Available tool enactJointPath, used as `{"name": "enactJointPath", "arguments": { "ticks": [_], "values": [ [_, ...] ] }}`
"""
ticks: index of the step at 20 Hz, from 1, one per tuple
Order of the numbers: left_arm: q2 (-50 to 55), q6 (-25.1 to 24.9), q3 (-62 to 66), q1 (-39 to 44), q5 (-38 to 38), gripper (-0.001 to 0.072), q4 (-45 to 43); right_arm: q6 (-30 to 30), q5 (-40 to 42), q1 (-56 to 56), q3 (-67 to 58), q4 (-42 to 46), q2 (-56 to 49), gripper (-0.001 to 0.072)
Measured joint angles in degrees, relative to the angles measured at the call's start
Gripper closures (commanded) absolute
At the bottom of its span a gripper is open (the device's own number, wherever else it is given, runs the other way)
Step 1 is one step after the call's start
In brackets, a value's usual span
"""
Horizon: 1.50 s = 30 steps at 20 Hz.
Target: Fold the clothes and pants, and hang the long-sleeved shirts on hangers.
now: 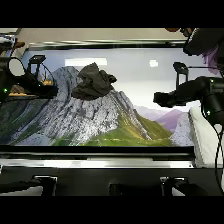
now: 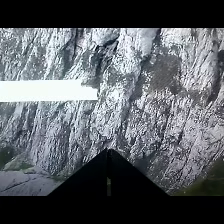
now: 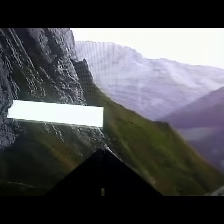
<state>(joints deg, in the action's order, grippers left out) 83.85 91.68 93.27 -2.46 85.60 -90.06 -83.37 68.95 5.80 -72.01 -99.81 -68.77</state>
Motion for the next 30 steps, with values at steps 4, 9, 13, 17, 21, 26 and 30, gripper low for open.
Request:
{"name": "enactJointPath", "arguments": {
  "ticks": [4, 9, 13, 17, 21, 26, 30],
  "values": [
    [0.00, 0.00, 0.00, 0.00, -0.02, 0.0689, 0.00, 0.00, 0.00, 0.00, 0.00, 0.00, 0.00, 0.0669],
    [0.00, 0.00, 0.00, 0.00, 0.00, 0.0689, 0.00, 0.00, 0.00, 0.00, 0.00, 0.00, 0.00, 0.0669],
    [0.00, 0.00, 0.00, 0.00, 0.00, 0.0689, 0.00, 0.00, 0.00, 0.00, 0.00, 0.00, 0.00, 0.0669],
    [0.00, 0.00, 0.00, 0.00, 0.00, 0.0689, 0.00, 0.00, 0.02, 0.00, 0.00, 0.00, 0.00, 0.0669],
    [0.13, 0.00, 0.00, 0.00, -0.04, 0.0688, 0.00, 0.00, 0.00, 0.00, 0.00, 0.00, 0.00, 0.0669],
    [1.03, -0.02, 0.00, 0.00, -0.11, 0.0345, 0.00, 0.00, 0.00, 0.00, 0.00, -0.02, 0.00, 0.0669],
    [2.32, 3.45, 0.00, 0.55, -4.44, -0.0013, 2.29, 0.00, -0.24, 0.00, 0.00, 0.00, 0.00, 0.0670]
  ]
}}
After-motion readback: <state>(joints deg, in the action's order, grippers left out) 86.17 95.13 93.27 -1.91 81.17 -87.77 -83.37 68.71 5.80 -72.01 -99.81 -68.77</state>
